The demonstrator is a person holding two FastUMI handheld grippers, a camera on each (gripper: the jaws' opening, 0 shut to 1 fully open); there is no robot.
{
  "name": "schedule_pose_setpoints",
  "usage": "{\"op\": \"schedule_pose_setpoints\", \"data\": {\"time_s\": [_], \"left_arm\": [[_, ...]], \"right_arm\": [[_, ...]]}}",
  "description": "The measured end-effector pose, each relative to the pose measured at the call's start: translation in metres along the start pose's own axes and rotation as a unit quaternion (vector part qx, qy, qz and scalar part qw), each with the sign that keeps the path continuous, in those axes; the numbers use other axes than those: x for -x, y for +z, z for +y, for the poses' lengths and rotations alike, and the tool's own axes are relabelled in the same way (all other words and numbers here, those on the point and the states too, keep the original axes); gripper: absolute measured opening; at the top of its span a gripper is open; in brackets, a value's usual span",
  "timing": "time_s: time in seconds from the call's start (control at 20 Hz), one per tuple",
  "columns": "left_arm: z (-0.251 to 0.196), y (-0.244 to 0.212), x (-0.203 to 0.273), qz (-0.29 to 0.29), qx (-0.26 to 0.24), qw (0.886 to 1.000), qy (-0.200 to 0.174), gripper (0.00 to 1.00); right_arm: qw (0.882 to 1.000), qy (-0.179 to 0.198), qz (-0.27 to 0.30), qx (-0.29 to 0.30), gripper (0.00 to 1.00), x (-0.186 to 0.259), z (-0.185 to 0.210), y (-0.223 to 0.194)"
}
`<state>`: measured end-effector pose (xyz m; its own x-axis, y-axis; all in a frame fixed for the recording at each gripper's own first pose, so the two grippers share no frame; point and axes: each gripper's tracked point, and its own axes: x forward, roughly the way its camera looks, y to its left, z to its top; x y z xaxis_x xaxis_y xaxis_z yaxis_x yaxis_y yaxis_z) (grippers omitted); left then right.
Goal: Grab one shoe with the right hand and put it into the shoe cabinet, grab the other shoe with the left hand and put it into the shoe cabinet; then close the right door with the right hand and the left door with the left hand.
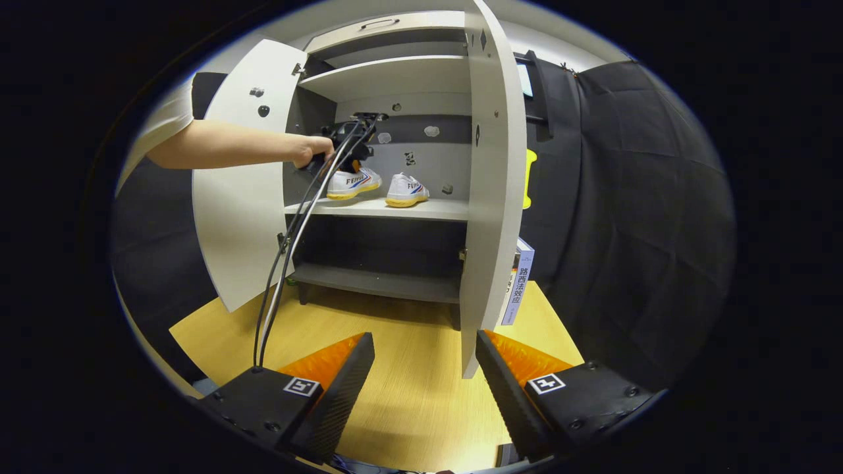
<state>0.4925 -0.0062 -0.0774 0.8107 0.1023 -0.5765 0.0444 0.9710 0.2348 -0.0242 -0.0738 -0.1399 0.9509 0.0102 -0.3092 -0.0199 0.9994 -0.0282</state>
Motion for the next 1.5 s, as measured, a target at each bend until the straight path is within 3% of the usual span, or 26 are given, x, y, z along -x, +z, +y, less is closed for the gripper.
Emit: {"op": "schedule_pose_setpoints", "data": {"time_s": [0.4, 0.55, 0.6, 0.9, 1.25, 1.35, 1.5], "left_arm": [[-0.012, -0.013, -0.015, 0.043, -0.012, 0.999, 0.006, 0.07], [-0.014, -0.015, 0.003, 0.035, 0.019, 0.999, -0.013, 0.14], [-0.013, -0.013, 0.014, 0.026, 0.027, 0.999, -0.021, 0.22], [-0.009, -0.019, 0.111, -0.051, 0.068, 0.994, -0.063, 0.96], [-0.010, -0.066, 0.247, -0.167, 0.087, 0.979, -0.074, 0.98], [-0.005, -0.094, 0.274, -0.192, 0.084, 0.976, -0.053, 0.98], [-0.015, -0.135, 0.300, -0.203, 0.081, 0.974, -0.054, 0.97]], "right_arm": [[1.000, -0.003, 0.017, -0.018, 0.99, 0.000, -0.009, -0.005], [1.000, -0.008, 0.006, -0.022, 0.98, 0.002, -0.013, 0.003], [1.000, -0.009, 0.002, -0.022, 0.99, 0.002, -0.013, 0.006], [1.000, -0.005, -0.020, -0.014, 0.99, 0.010, -0.009, 0.027], [0.996, -0.029, -0.075, -0.030, 0.98, 0.033, -0.025, 0.087], [0.995, -0.043, -0.087, -0.026, 0.98, 0.040, -0.037, 0.106], [0.991, -0.066, -0.112, -0.038, 0.98, 0.051, -0.063, 0.143]]}}
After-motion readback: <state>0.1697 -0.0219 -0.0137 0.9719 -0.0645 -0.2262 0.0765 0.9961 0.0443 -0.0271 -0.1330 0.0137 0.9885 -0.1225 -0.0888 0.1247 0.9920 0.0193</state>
